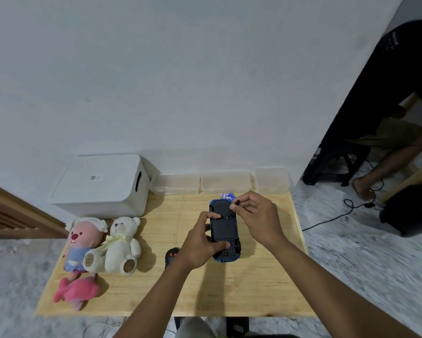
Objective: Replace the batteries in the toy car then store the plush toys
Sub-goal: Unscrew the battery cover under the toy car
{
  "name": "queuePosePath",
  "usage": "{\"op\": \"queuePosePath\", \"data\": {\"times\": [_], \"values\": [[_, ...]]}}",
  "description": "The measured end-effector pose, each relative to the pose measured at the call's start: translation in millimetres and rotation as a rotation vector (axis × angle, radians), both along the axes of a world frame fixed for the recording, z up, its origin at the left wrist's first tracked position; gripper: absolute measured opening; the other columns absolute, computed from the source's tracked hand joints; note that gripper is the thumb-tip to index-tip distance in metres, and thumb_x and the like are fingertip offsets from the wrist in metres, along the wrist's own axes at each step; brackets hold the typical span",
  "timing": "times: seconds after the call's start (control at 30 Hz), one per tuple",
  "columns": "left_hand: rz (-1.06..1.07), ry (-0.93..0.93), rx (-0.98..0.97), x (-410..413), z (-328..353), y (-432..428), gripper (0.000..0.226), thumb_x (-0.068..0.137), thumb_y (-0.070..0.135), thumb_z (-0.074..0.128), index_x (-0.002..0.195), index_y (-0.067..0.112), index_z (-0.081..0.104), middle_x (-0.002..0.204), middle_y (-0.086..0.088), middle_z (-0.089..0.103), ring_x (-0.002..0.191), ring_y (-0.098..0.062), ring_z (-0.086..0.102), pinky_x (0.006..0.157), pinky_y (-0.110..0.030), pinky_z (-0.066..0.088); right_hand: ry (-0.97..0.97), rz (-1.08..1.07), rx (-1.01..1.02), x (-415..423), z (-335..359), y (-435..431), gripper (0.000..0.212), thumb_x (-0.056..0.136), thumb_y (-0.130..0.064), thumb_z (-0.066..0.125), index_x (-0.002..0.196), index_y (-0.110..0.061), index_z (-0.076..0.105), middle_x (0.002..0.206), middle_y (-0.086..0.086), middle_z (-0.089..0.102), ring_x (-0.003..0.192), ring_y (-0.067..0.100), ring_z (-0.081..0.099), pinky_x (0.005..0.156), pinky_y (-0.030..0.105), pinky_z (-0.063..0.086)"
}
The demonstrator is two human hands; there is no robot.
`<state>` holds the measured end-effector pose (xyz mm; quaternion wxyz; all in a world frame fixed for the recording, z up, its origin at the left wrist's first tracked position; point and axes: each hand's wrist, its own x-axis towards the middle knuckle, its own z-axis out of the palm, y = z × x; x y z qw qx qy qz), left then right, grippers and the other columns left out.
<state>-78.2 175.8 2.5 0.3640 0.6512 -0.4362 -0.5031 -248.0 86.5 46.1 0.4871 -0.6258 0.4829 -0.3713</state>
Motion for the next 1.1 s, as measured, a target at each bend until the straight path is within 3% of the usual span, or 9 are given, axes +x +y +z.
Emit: {"op": "queuePosePath", "data": {"times": [0.33, 0.47, 0.6, 0.8, 0.97, 1.1], "values": [[-0.011, -0.059, 0.020, 1, -3, 0, 0.066, 0.075, 0.010, 0.089, 0.118, 0.040, 0.049, 0.118, -0.004, 0.066, 0.084, -0.033, 0.073, 0.078, -0.054, 0.063, 0.117, 0.149, -0.094, 1, -3, 0, 0.013, 0.087, -0.012, 0.076, 0.093, -0.023, 0.075, 0.083, -0.012, 0.074, 0.082, 0.006, 0.070, 0.072, 0.030, 0.062], [-0.008, -0.062, 0.024, 1, -5, -1, 0.066, 0.074, 0.012, 0.090, 0.117, 0.040, 0.049, 0.117, -0.004, 0.067, 0.085, -0.033, 0.073, 0.079, -0.053, 0.062, 0.059, 0.206, -0.029, 1, -4, 2, 0.018, 0.093, -0.004, 0.066, 0.100, -0.019, 0.074, 0.092, -0.003, 0.074, 0.085, 0.009, 0.073, 0.074, 0.029, 0.063], [0.001, -0.060, 0.016, 1, -5, -4, 0.065, 0.075, 0.012, 0.089, 0.118, 0.038, 0.048, 0.116, -0.005, 0.067, 0.076, -0.021, 0.072, 0.076, -0.046, 0.064, -0.028, 0.158, 0.013, 5, -5, 2, 0.009, 0.093, -0.012, 0.070, 0.097, -0.019, 0.076, 0.099, -0.001, 0.071, 0.082, 0.017, 0.074, 0.076, 0.031, 0.063], [0.009, -0.071, 0.023, 5, -8, -5, 0.066, 0.073, 0.012, 0.090, 0.117, 0.038, 0.048, 0.117, -0.005, 0.066, 0.079, -0.020, 0.070, 0.080, -0.048, 0.063, -0.076, 0.101, 0.059, 6, -7, -4, 0.013, 0.093, -0.006, 0.069, 0.102, -0.015, 0.073, 0.095, 0.007, 0.074, 0.081, 0.019, 0.076, 0.074, 0.031, 0.063], [0.007, -0.068, 0.020, 4, -9, -7, 0.065, 0.075, 0.011, 0.089, 0.118, 0.036, 0.048, 0.117, -0.004, 0.066, 0.088, -0.020, 0.069, 0.079, -0.041, 0.064, -0.078, 0.106, 0.055, 7, -10, -5, 0.008, 0.091, -0.006, 0.071, 0.095, -0.011, 0.075, 0.094, 0.005, 0.075, 0.080, 0.016, 0.075, 0.075, 0.031, 0.063], [0.014, -0.059, 0.031, 3, -11, -8, 0.065, 0.075, 0.009, 0.089, 0.118, 0.036, 0.048, 0.117, -0.005, 0.066, 0.085, -0.020, 0.070, 0.076, -0.039, 0.064, -0.088, 0.103, 0.051, 10, -10, -8, 0.016, 0.094, -0.006, 0.067, 0.104, -0.015, 0.075, 0.100, 0.002, 0.075, 0.082, 0.015, 0.075, 0.077, 0.030, 0.062]]}}
